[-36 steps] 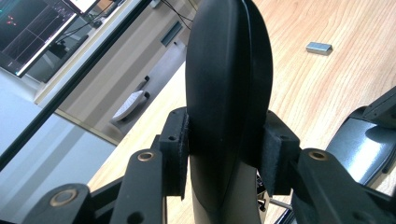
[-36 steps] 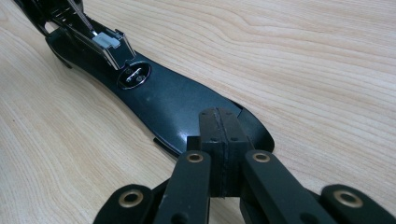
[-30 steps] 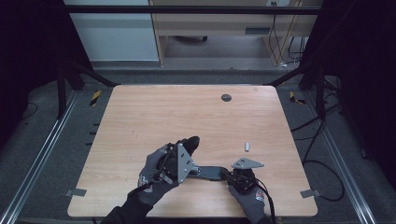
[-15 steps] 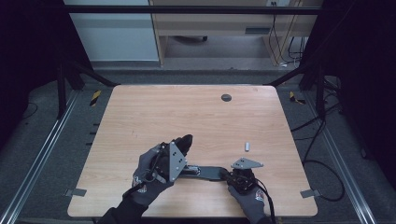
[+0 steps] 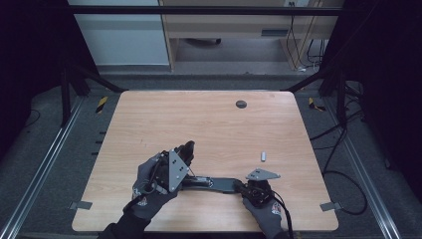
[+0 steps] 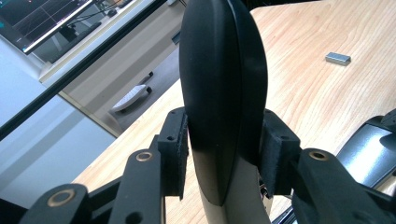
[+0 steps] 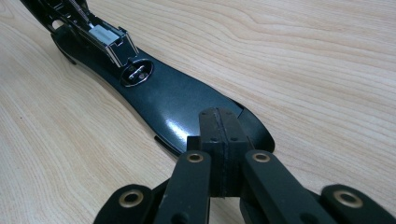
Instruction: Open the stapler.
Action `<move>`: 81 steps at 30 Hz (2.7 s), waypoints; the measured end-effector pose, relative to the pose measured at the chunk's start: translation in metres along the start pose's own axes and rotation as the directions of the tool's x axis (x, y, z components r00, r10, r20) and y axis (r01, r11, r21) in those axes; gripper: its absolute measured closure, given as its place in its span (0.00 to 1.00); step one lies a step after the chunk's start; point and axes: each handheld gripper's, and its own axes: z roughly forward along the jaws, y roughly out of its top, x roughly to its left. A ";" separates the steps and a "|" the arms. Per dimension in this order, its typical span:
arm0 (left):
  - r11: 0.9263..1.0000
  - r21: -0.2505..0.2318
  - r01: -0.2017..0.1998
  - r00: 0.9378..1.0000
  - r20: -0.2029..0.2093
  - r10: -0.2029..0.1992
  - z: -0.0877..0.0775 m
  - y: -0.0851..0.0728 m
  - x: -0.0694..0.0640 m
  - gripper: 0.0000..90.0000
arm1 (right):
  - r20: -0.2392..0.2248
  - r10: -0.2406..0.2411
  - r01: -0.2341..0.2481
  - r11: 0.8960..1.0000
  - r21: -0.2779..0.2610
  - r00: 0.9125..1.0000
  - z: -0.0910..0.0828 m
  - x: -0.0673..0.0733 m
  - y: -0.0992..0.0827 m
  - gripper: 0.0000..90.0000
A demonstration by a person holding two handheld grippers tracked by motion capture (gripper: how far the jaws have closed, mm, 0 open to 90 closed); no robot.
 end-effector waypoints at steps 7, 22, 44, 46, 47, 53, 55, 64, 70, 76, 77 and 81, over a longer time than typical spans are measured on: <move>1.000 -0.001 0.013 1.000 -0.006 -0.013 -0.004 -0.003 0.004 0.64 | -0.005 0.003 -0.003 1.000 0.003 1.000 0.000 0.000 0.000 1.00; 0.996 -0.014 0.086 0.996 -0.010 -0.086 -0.012 -0.014 0.020 0.64 | -0.011 0.006 -0.006 1.000 0.003 1.000 0.000 0.001 0.000 1.00; 0.983 -0.031 0.179 0.984 -0.008 -0.180 -0.020 -0.029 0.036 0.63 | -0.020 0.015 -0.014 1.000 0.004 1.000 0.000 0.000 0.000 1.00; 0.982 -0.036 0.186 0.982 -0.008 -0.186 -0.021 -0.030 0.037 0.63 | -0.020 0.015 -0.014 1.000 0.005 1.000 0.000 0.000 0.000 1.00; 0.982 -0.037 0.187 0.982 -0.008 -0.188 -0.021 -0.031 0.037 0.63 | -0.021 0.017 -0.017 1.000 0.005 1.000 0.000 0.000 0.000 1.00; 0.978 -0.049 0.202 0.979 -0.014 -0.203 -0.024 -0.034 0.038 0.63 | -0.024 0.018 -0.018 1.000 0.006 1.000 0.000 0.000 0.000 1.00; 0.977 -0.052 0.207 0.978 -0.014 -0.208 -0.024 -0.035 0.039 0.63 | -0.022 0.016 -0.016 1.000 0.006 1.000 0.000 0.000 0.000 1.00; 0.953 -0.039 0.299 0.953 -0.036 -0.300 -0.033 -0.056 0.057 0.62 | -0.025 0.031 -0.031 0.999 0.008 0.999 0.000 -0.001 0.000 1.00; 0.949 -0.055 0.312 0.949 -0.039 -0.314 -0.034 -0.062 0.060 0.61 | -0.025 0.032 -0.032 0.999 0.008 0.999 0.000 0.000 0.000 1.00; 0.941 -0.043 0.335 0.940 -0.056 -0.337 -0.037 -0.070 0.062 0.60 | -0.023 0.021 -0.021 1.000 0.005 1.000 0.000 -0.001 0.000 1.00; 0.940 -0.043 0.339 0.938 -0.056 -0.341 -0.037 -0.071 0.063 0.59 | -0.024 0.025 -0.025 1.000 0.006 0.999 0.000 -0.001 0.000 1.00; 0.934 -0.047 0.354 0.932 -0.063 -0.356 -0.038 -0.077 0.065 0.58 | -0.026 0.024 -0.024 1.000 0.006 0.999 0.000 -0.001 0.000 1.00</move>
